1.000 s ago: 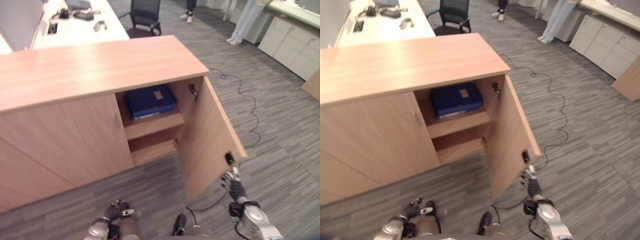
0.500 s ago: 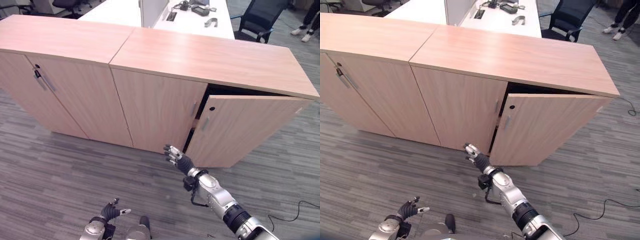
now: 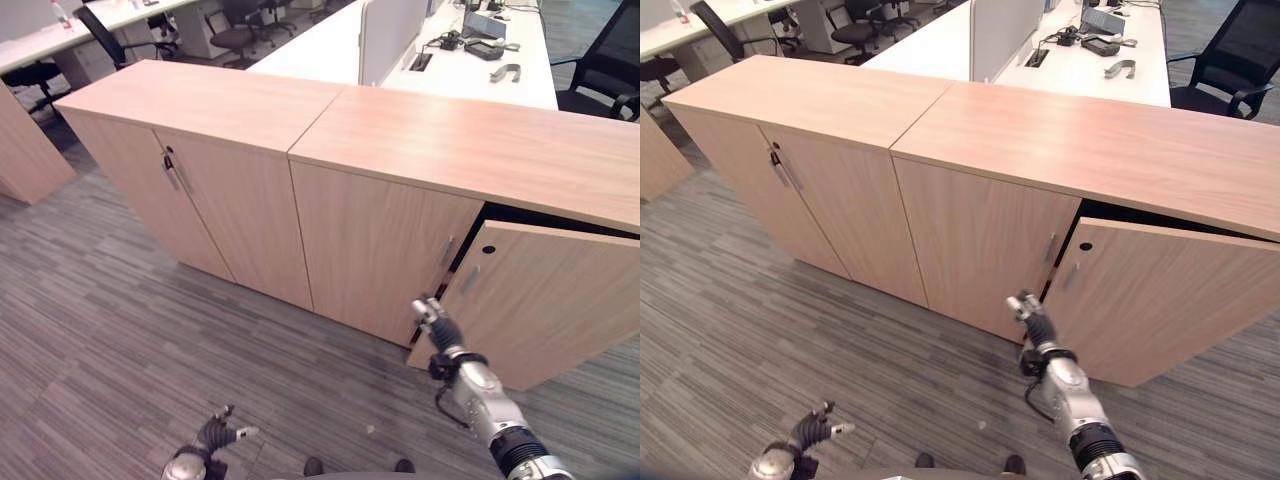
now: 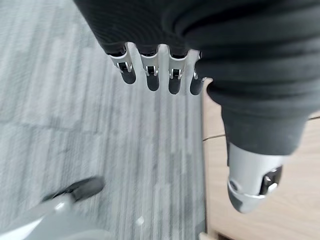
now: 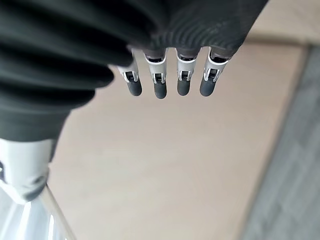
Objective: Put the empty folder in the office cabinet
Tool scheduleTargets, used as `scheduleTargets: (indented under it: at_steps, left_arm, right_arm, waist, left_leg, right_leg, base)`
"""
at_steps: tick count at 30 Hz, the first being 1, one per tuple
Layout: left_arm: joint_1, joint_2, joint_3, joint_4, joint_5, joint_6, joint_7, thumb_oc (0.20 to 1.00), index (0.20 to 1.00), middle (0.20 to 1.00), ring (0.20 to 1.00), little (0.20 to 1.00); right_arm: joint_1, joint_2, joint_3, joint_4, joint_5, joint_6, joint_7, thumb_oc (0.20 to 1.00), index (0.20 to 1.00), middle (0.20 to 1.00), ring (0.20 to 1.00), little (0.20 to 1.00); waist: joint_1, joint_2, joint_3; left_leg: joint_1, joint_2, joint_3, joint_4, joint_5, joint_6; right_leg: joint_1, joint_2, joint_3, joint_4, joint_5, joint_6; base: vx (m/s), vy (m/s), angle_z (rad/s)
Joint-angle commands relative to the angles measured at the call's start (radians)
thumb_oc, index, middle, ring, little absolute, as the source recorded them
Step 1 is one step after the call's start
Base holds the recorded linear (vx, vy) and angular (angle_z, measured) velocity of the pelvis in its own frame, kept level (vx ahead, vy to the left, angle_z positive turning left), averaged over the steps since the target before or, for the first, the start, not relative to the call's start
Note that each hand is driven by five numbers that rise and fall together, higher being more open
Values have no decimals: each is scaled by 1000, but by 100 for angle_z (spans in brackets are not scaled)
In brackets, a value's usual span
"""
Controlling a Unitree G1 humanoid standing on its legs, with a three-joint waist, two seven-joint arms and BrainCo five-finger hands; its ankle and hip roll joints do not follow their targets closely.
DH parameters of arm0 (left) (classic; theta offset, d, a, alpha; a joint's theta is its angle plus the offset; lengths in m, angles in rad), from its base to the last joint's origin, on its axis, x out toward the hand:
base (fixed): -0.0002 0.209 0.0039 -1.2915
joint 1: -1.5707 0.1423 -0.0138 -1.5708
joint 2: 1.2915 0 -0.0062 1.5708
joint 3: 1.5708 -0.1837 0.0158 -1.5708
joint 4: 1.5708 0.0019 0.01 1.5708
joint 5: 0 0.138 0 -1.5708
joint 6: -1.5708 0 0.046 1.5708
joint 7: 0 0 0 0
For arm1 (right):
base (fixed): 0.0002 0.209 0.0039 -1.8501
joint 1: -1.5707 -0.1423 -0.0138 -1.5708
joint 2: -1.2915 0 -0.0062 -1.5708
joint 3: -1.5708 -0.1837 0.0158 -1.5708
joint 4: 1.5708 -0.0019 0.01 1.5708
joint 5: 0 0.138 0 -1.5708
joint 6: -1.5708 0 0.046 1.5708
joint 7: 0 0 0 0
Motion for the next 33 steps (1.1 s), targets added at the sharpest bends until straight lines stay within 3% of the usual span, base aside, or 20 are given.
scheduleTargets:
  at_steps: [1,9,23,30,33]
  left_arm:
    - [-85,12,-37,18,-13,-34,-27,1000,1000,1000,1000,1000]
    - [-67,12,-79,19,-23,-30,-52,1000,1000,1000,1000,1000]
    - [-79,3,-174,1,-48,-27,-65,1000,1000,1000,1000,1000]
    - [-89,-9,-175,9,-50,-21,-59,1000,1000,1000,1000,1000]
    - [-90,-20,-141,34,-49,-23,-45,1000,1000,1000,1000,1000]
  right_arm:
    - [-113,-56,-46,131,17,-49,-51,1000,1000,1000,1000,1000]
    - [-263,-208,-85,384,22,-25,-59,1000,1000,1000,1000,1000]
    - [-692,-395,8,662,22,5,-93,1000,1000,1000,1000,1000]
    - [-670,-366,-3,645,47,0,-98,1000,1000,1000,1000,1000]
    - [-518,-246,-15,532,68,-16,-79,1000,1000,1000,1000,1000]
  waist:
    - [12,-44,-11]
    - [16,-38,-13]
    - [34,-33,-17]
    - [32,-27,-16]
    - [19,-22,-6]
  left_leg:
    - [2,80,32,27,-34,-77]
    - [14,111,17,21,-24,-99]
    - [17,133,6,13,-11,-118]
    - [11,126,-9,13,-14,-116]
    - [9,124,0,13,-18,-111]
  right_leg:
    - [67,-35,-44,7,-74,71]
    - [87,-2,-64,7,-101,53]
    - [94,17,-90,7,-111,45]
    - [93,13,-101,7,-109,46]
    - [86,11,-94,7,-102,46]
  base:
    - [12,-99,19]
    - [-8,-72,6]
    - [2,-22,1]
    - [10,12,7]
    - [6,48,2]
